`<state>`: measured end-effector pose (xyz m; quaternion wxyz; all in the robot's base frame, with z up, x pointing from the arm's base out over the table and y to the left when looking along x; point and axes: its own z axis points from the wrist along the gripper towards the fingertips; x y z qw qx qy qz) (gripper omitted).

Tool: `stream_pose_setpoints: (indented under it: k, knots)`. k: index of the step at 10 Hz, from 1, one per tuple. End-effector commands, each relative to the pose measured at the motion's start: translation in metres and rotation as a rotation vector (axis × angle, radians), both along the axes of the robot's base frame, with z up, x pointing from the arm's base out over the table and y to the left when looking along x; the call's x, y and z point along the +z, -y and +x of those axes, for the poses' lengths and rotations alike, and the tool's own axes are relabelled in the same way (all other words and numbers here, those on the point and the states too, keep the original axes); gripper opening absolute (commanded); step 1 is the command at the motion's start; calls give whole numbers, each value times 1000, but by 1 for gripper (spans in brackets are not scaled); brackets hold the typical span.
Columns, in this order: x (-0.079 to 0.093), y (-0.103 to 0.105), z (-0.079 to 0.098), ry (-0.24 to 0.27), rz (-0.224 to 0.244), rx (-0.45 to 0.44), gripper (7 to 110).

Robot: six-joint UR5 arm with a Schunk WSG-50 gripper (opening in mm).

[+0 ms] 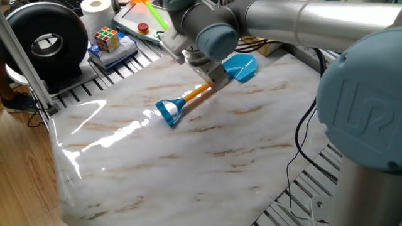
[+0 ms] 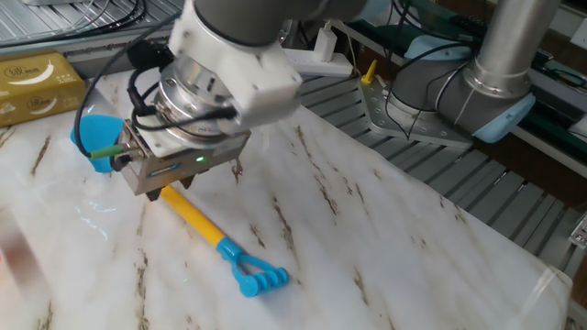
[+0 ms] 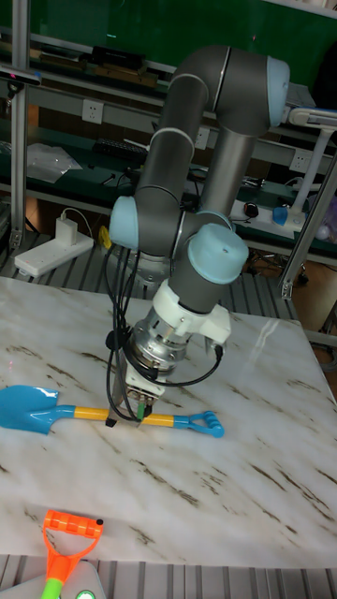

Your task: Use a shovel to scoop up an object

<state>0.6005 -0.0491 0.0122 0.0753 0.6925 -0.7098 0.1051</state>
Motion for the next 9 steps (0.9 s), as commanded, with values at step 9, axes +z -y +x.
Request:
stream_pose_setpoints:
  k: [9]
  knots:
    - [-13, 1, -14, -49, 203, 68, 44]
